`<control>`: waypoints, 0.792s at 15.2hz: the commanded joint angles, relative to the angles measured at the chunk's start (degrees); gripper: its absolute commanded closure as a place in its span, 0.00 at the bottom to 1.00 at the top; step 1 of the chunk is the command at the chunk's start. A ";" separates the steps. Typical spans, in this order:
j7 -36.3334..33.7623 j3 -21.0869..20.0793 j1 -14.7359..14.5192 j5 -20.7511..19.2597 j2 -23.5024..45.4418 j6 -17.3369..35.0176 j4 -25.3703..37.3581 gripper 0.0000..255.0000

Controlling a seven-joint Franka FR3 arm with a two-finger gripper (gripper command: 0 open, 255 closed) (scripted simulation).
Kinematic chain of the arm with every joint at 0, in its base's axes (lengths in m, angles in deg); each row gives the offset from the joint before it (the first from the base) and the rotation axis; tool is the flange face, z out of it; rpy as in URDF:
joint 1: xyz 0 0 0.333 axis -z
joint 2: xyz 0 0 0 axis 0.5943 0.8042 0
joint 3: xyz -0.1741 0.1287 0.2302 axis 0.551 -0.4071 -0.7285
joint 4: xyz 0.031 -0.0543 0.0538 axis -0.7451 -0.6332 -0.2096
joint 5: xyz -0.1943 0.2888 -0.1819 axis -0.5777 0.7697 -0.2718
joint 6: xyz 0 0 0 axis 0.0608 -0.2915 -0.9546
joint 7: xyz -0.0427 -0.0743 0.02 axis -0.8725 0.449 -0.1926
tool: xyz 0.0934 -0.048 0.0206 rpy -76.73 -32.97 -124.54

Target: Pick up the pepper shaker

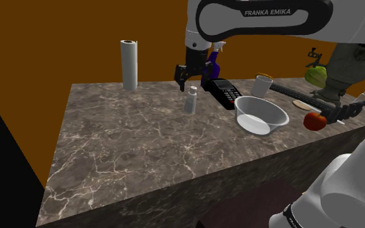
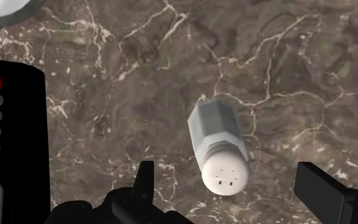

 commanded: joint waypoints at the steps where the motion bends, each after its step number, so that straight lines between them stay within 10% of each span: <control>1: -0.22 -0.01 -0.01 -0.06 0.11 1.44 -1.32 0.00; 4: -0.34 0.00 0.00 -0.08 0.10 2.65 -2.54 0.00; 5: -0.33 0.01 0.01 -0.08 0.10 2.64 -2.54 1.00; 12: -0.36 -0.01 0.00 -0.10 0.17 2.64 -2.48 1.00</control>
